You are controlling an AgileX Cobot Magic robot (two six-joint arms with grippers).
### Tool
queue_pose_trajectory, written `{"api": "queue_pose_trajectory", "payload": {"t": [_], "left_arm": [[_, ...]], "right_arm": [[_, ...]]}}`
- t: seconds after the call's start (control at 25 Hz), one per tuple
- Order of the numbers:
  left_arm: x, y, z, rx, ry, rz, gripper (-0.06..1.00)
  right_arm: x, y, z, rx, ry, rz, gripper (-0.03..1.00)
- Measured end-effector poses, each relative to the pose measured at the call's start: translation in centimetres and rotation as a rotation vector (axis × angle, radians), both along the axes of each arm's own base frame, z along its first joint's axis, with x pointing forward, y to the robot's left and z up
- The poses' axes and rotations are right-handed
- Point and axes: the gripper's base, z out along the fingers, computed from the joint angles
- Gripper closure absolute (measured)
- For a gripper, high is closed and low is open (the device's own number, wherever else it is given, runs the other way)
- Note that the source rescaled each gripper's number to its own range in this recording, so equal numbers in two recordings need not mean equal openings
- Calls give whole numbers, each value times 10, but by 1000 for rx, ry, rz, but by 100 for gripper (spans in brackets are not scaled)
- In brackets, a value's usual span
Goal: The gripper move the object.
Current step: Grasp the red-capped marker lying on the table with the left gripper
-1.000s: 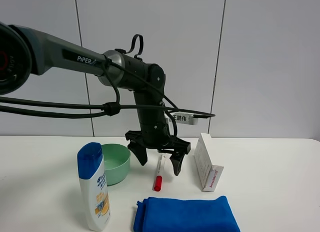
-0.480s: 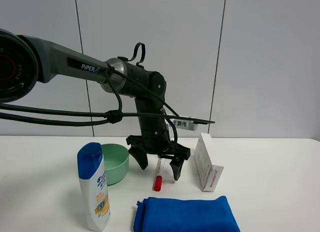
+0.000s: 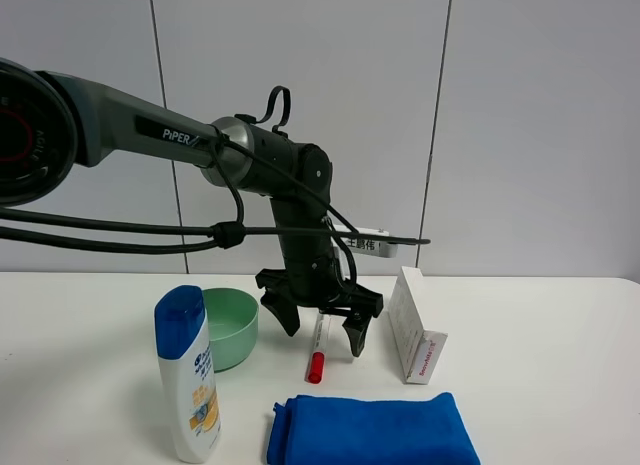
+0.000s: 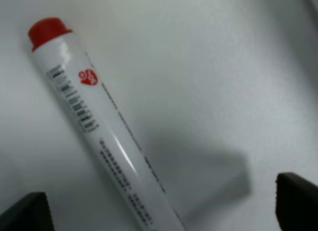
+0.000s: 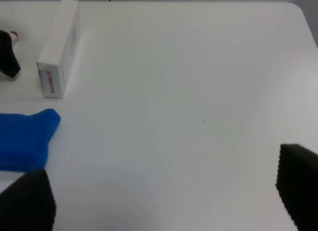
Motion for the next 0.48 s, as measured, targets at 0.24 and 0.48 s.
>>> {"api": "queue_pose_trajectory", "payload": {"t": [0.24, 0.48], "left_arm": [[1, -1, -3, -4, -6, 1, 6], [1, 0, -7, 0, 0, 0, 6]], "right_arm": [[0, 0, 0, 0, 0, 0, -3], [0, 0, 0, 0, 0, 0, -3]]}}
